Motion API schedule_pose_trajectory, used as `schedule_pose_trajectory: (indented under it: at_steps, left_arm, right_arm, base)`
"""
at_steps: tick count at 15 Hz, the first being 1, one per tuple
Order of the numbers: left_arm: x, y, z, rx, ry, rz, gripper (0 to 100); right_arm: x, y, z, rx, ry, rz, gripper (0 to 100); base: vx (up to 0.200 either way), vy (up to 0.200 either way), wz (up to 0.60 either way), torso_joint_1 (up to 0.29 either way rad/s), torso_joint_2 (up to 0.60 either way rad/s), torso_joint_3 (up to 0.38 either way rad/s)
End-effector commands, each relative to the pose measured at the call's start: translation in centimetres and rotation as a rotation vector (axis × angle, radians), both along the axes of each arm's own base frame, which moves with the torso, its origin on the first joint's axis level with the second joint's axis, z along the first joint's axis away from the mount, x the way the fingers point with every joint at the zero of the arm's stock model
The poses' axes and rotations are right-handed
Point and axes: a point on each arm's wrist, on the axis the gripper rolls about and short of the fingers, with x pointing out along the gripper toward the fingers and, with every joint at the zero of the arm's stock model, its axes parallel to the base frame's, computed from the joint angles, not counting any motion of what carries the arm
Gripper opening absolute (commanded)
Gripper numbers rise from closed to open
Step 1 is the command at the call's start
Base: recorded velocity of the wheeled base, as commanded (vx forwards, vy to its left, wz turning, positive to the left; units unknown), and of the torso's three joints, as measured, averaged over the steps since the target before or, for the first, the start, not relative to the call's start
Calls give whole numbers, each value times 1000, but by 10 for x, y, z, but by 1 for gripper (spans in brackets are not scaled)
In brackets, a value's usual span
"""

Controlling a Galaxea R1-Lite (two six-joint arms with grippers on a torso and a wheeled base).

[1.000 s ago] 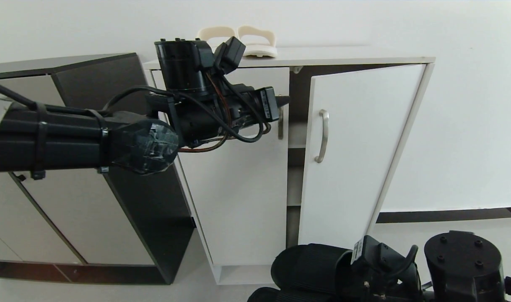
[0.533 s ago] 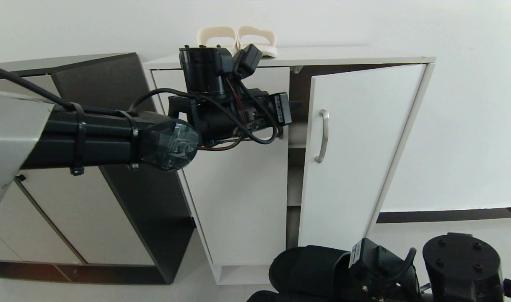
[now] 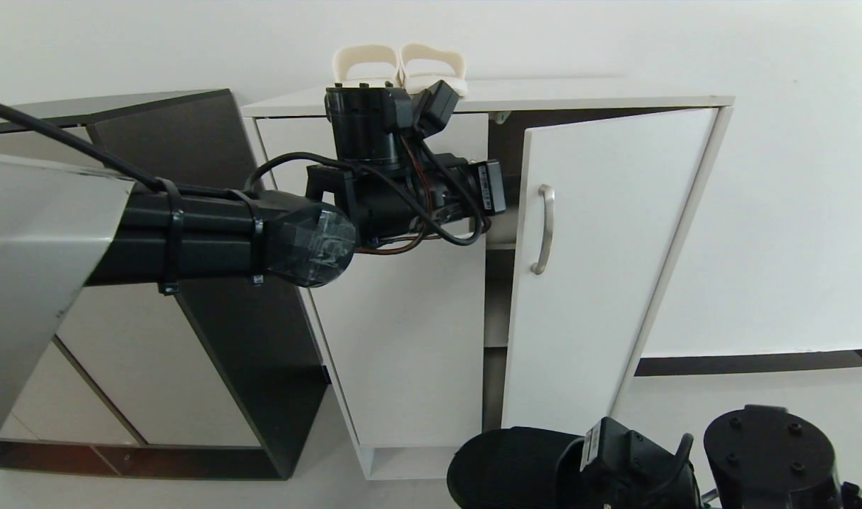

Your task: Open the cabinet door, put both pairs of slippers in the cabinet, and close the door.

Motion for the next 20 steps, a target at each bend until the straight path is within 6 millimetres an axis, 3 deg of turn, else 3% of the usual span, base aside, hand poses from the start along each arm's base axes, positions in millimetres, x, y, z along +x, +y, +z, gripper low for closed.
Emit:
schedule_pose_trajectory:
  at_steps: [1, 3, 7, 10, 12, 14, 16, 17, 18, 20]
  left_arm:
    - [0, -4, -5, 14, 0, -7, 0]
    - [-7, -9, -7, 35, -13, -25, 0]
    - [-56, -41, -1, 55, -45, -160, 0]
    - [-48, -31, 1, 61, -64, -124, 0]
    - [-48, 6, 16, 50, -85, -40, 0]
    - [-76, 67, 36, 52, -107, 111, 0]
    - [-134, 136, 43, 69, -99, 305, 0]
    - [-151, 150, 42, 75, -92, 360, 0]
    - [-206, 193, 31, 98, -62, 553, 0]
    - [-287, 229, -2, 111, -45, 704, 0]
  right_arm:
    - [1, 2, -4, -12, 8, 1, 0]
    - [0, 3, -4, -13, 9, 9, 0]
    - [-3, 4, -4, -12, 8, 20, 0]
    - [4, 10, 1, 21, 31, -15, 0]
    - [26, 26, 8, 68, 35, -210, 0]
    - [64, 43, 2, 75, 10, -478, 0]
    - [97, 49, -1, 84, -35, -653, 0]
    - [102, 49, -1, 83, -50, -695, 0]
    - [115, 51, 3, 93, -94, -800, 0]
    - [126, 51, 2, 86, -129, -891, 0]
  base:
    - [-200, 0, 0, -2, 2, -7]
    - [-200, 0, 0, 7, -2, 2]
    - [-200, 0, 0, 0, 0, 5]
    - [-133, 0, 0, 3, 3, 0]
    - [0, 0, 0, 0, 0, 0]
    - [0, 0, 0, 0, 0, 0]
    - [0, 0, 0, 0, 0, 0]
    - [0, 0, 0, 0, 0, 0]
    - [0, 0, 0, 0, 0, 0]
    - [0, 0, 0, 0, 0, 0]
